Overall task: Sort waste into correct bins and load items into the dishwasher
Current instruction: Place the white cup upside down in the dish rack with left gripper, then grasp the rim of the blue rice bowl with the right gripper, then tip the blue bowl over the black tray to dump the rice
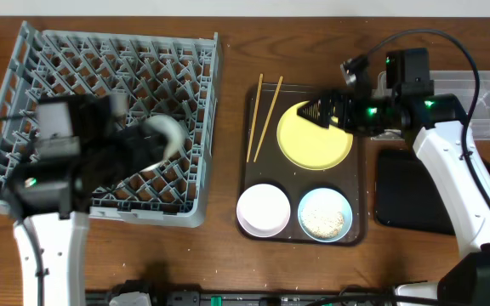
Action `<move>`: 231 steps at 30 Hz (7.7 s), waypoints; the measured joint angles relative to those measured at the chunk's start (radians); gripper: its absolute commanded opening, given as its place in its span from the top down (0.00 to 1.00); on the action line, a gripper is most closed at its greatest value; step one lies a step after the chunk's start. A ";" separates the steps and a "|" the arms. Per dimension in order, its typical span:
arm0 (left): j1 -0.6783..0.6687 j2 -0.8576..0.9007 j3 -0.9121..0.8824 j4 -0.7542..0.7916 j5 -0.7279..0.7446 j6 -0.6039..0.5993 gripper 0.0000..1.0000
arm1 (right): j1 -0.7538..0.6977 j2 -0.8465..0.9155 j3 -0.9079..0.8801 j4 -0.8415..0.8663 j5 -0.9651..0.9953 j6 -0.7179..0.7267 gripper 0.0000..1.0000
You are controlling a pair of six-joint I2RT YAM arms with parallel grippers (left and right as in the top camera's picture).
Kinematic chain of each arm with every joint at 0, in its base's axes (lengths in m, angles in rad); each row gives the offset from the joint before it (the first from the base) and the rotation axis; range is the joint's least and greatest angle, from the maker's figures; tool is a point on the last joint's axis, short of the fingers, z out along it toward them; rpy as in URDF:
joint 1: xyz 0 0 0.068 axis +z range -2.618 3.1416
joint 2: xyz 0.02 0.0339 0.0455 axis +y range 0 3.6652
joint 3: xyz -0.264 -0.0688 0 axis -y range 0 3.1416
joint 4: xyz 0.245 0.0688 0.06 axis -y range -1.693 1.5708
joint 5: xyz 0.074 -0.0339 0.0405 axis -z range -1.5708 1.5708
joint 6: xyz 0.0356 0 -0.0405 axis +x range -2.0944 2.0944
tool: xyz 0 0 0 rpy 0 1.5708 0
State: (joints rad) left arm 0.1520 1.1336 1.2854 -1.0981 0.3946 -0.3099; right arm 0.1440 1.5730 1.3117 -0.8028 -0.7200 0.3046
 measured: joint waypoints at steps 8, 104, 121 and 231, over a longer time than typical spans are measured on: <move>0.261 0.051 0.002 -0.063 -0.245 -0.103 0.41 | 0.113 0.000 0.000 -0.053 0.228 -0.074 0.01; -0.114 0.195 0.121 -0.045 -0.200 0.210 0.06 | 0.381 0.063 -0.368 0.049 0.517 0.521 0.79; -0.114 0.195 0.121 -0.047 -0.200 0.210 0.06 | 0.346 0.061 -0.363 0.005 0.537 0.501 0.89; -0.114 0.195 0.121 -0.048 -0.200 0.210 0.06 | -0.908 -0.079 -0.584 0.078 -0.694 -0.518 0.99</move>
State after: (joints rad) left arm 0.0380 1.3289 1.4059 -1.1465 0.1951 -0.0998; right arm -0.7635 1.4944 0.7277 -0.7246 -1.4143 -0.2134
